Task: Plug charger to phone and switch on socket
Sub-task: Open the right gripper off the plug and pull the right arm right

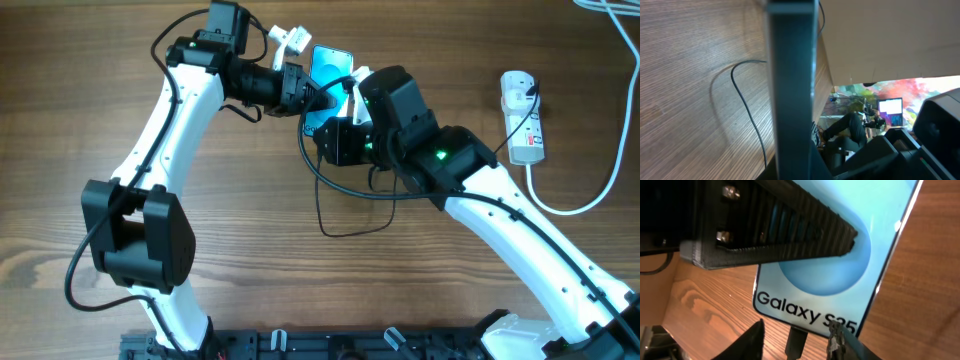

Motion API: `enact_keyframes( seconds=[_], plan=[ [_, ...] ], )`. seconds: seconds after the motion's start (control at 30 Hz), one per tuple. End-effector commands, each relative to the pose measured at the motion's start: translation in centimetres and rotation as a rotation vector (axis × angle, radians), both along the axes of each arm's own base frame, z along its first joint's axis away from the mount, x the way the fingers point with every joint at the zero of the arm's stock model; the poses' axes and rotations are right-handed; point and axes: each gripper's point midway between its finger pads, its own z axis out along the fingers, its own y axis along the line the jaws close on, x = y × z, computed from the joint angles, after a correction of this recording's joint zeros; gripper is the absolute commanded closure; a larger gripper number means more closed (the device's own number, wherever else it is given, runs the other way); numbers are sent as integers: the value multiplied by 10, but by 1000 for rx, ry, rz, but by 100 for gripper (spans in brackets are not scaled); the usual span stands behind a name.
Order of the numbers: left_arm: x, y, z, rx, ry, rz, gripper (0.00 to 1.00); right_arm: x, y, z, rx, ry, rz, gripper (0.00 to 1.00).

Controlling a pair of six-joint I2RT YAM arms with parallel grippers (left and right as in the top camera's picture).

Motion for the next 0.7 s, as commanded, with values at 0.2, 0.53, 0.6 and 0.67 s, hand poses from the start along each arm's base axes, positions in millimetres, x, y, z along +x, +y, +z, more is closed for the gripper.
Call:
enact_keyframes(
  seconds=[0.2,0.53,0.6,0.67],
  plan=[
    [4,13,-12,153,-66,44,96,-21,8,12,65,68,83,0],
    [-14,10,-7,106,-37,-21,96,-4,-115,-6,-9,259,-259,0],
    [-21,6,1,45,-48,-59,96,1,-162,-17,-73,301,-406,0],
    [-25,1,12,-23,-49,-81,96,1,-206,-28,-152,328,-546,0]
  ],
)
